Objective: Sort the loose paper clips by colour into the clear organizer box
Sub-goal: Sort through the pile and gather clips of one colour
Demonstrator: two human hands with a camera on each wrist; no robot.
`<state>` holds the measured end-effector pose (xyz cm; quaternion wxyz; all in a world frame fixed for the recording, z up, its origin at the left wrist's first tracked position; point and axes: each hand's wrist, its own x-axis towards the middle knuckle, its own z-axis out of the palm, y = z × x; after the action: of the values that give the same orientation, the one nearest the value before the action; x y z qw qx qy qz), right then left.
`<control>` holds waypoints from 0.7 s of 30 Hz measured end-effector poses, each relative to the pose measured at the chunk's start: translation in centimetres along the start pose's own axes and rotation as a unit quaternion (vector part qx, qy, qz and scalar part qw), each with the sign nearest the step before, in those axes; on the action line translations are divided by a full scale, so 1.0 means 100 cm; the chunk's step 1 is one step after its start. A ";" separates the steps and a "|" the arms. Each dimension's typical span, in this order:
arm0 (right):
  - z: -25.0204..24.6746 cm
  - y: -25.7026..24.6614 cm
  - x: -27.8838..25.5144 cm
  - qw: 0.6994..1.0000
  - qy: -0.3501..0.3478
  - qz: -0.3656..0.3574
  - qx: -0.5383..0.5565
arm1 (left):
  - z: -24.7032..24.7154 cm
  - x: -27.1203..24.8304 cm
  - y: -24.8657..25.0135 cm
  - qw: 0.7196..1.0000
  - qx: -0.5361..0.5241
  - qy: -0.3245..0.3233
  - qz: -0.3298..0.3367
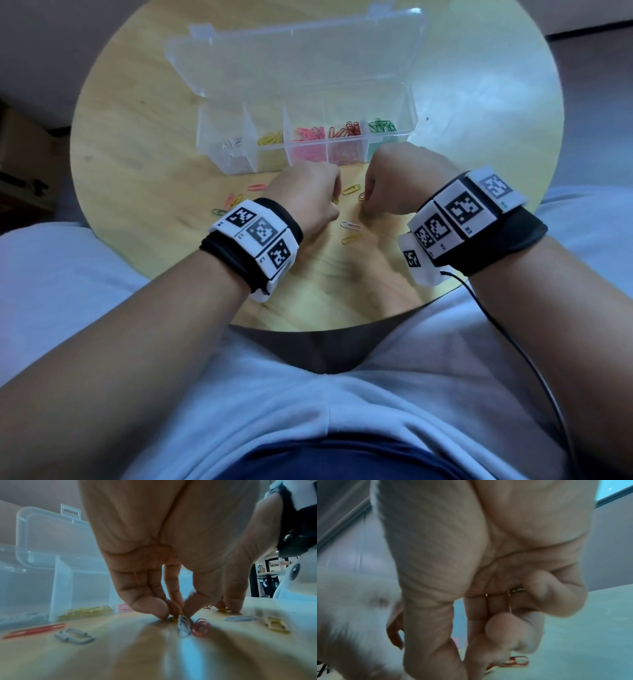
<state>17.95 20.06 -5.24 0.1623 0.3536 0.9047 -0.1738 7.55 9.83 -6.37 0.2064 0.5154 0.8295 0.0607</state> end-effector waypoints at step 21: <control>-0.017 0.007 0.001 0.896 -0.053 0.012 0.441 | -0.011 -0.037 0.013 0.983 -0.181 0.025 -0.020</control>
<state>18.11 21.38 -3.88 0.0390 0.3901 0.7209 -0.5715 9.57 7.29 -3.95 0.2771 0.4512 0.8196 0.2187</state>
